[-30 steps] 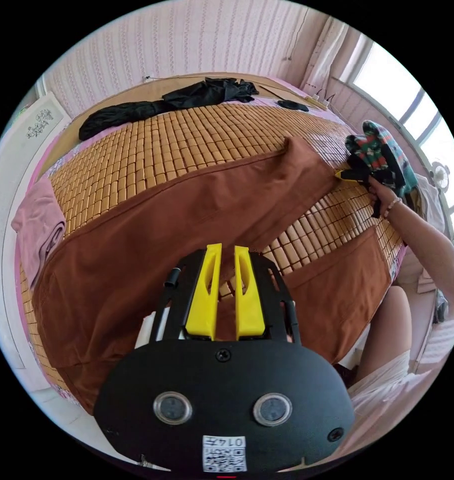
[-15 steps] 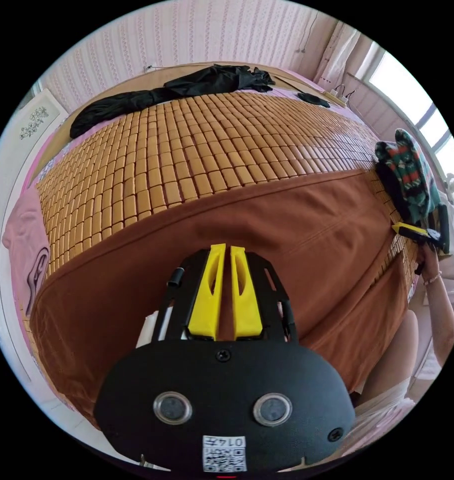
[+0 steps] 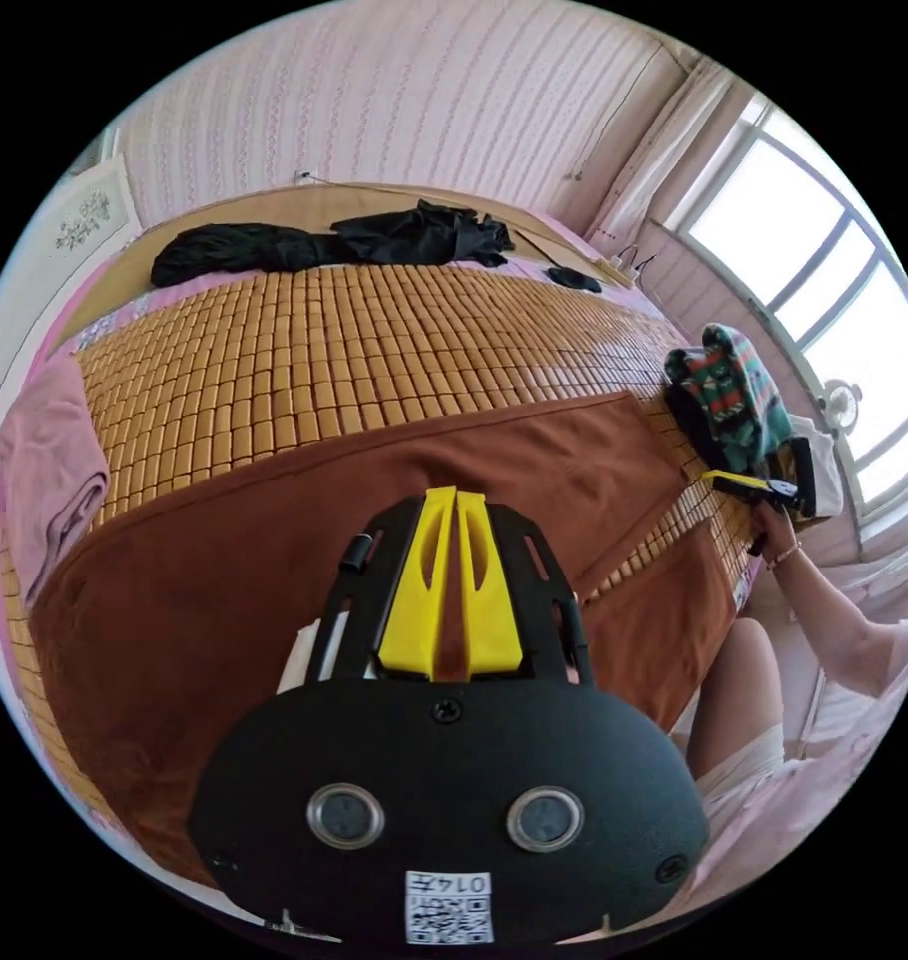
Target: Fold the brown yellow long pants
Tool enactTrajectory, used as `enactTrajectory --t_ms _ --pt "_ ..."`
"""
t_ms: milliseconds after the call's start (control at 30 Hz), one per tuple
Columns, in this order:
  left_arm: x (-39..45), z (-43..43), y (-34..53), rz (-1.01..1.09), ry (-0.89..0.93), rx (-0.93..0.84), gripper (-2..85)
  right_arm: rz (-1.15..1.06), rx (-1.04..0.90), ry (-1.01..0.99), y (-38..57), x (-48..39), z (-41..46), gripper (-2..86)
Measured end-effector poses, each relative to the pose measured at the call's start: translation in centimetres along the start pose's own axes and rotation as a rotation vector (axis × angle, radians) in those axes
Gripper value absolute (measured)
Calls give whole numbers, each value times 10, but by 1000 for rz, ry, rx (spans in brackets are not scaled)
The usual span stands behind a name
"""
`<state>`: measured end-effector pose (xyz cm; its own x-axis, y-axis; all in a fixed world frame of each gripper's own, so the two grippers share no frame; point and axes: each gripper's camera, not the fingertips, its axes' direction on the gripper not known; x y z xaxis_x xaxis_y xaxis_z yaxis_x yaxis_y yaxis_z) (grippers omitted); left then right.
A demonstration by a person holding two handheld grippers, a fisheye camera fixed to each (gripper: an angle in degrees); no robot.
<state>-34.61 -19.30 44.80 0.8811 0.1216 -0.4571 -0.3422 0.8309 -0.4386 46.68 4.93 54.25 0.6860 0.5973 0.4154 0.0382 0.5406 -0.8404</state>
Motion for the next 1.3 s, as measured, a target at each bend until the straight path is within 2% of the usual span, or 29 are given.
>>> enactTrajectory --t_ms 133,233,367,433,533,600,667,867,967,1067,1167,1200,1300 --pt "-46 -83 107 -143 -8 118 -7 -142 39 -8 80 -40 -42 20" --pt "-84 -138 195 -306 -20 152 -9 -126 73 89 126 -61 -61 5" --pt "-127 -194 298 -555 -194 227 -2 -71 -5 56 150 -71 -60 9" --pt "-147 -208 334 -663 -224 245 14 -47 -27 10 154 -74 -58 45" --pt "-183 -219 384 -823 -154 306 51 63 -62 -22 157 -66 -50 132" --pt "-206 -224 412 -911 -227 281 78 142 -118 -52 159 -57 -42 165" --pt "-222 -227 426 -958 -260 271 91 182 -156 -47 162 -51 -37 167" --pt "-279 -224 451 -1129 -158 304 123 348 -204 -56 165 -34 -23 199" --pt "-305 -214 460 -1225 -5 343 128 429 -246 -79 164 -33 -9 184" --pt "-317 -210 454 -1205 -11 299 124 483 -256 -7 161 -34 -6 155" --pt "-324 -210 445 -1181 -93 166 84 441 -294 35 156 -40 -4 94" --pt "-327 -212 441 -1139 -115 113 63 396 -303 -1 154 -43 -3 26" --pt "-333 -221 439 -1114 -116 89 5 385 -317 -79 150 -44 -1 12"
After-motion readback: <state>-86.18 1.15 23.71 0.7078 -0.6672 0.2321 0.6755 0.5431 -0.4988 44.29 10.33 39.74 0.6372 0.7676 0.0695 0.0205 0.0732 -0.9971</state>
